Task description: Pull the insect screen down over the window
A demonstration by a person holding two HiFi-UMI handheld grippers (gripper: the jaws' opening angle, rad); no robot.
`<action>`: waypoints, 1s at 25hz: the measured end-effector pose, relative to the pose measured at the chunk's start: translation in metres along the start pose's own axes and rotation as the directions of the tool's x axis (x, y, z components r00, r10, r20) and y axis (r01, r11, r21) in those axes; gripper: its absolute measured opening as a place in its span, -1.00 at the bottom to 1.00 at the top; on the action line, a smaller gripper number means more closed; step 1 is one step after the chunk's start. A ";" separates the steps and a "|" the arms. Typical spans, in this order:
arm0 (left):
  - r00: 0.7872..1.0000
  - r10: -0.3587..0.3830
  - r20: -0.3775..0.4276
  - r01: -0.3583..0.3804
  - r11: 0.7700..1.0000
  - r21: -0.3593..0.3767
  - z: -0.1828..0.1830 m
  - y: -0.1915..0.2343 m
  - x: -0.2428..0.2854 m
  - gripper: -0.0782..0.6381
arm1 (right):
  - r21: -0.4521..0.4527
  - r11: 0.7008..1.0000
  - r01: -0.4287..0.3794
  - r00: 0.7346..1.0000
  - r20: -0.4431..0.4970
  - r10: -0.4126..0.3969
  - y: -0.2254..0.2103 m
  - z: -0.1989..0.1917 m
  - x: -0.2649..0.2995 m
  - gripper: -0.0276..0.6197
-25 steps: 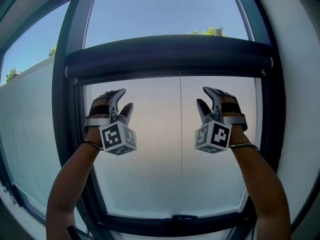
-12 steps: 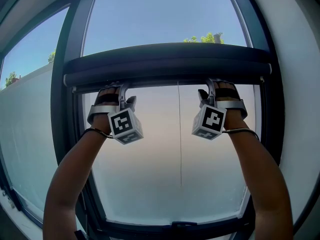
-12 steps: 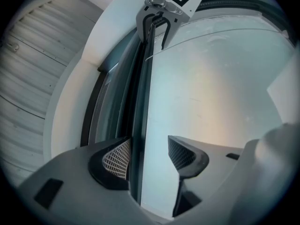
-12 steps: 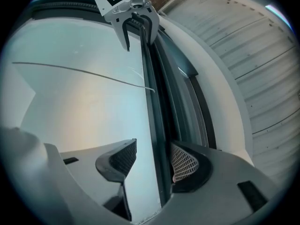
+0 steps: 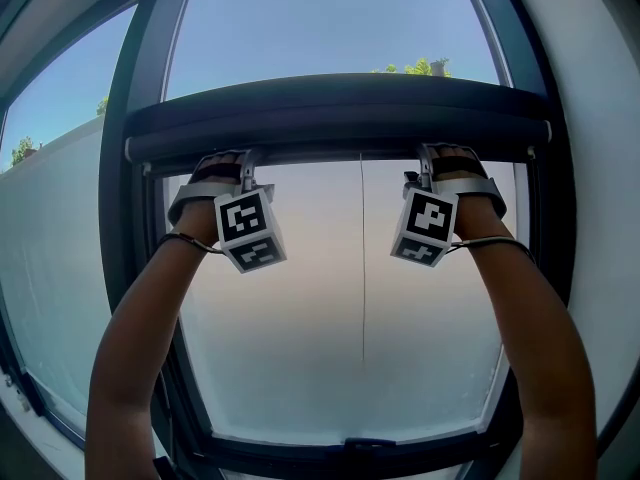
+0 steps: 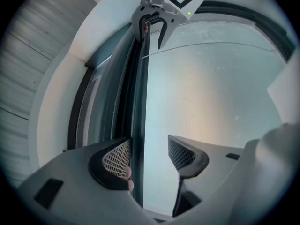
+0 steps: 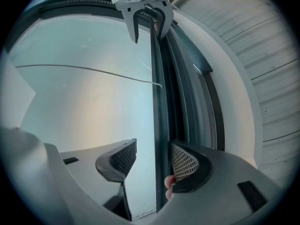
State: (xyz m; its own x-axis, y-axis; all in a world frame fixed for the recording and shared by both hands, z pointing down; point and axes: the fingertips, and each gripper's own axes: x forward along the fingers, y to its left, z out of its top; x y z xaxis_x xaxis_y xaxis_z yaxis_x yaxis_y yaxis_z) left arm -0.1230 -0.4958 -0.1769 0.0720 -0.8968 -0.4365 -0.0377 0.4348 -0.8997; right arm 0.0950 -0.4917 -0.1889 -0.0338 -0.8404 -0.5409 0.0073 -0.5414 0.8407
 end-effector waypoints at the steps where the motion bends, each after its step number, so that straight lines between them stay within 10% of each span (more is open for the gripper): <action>1: 1.000 -0.013 0.000 0.013 1.000 -0.001 0.000 0.000 0.000 -0.13 | -0.002 1.000 -0.018 1.000 0.002 0.018 0.002 0.000 0.000 -0.29; 25: 0.983 -0.184 0.013 0.185 0.982 -0.049 0.001 -0.051 -0.029 -0.14 | -0.002 0.989 -0.149 0.989 -0.020 0.149 0.052 0.000 -0.036 -0.29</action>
State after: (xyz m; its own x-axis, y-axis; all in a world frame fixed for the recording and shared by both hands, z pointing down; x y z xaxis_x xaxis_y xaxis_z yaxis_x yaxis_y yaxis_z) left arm -0.1223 -0.4920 -0.1186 0.0909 -0.9605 -0.2632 -0.0728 0.2572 -0.9636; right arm 0.0963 -0.4896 -0.1252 -0.0129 -0.9119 -0.4103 0.0147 -0.4104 0.9118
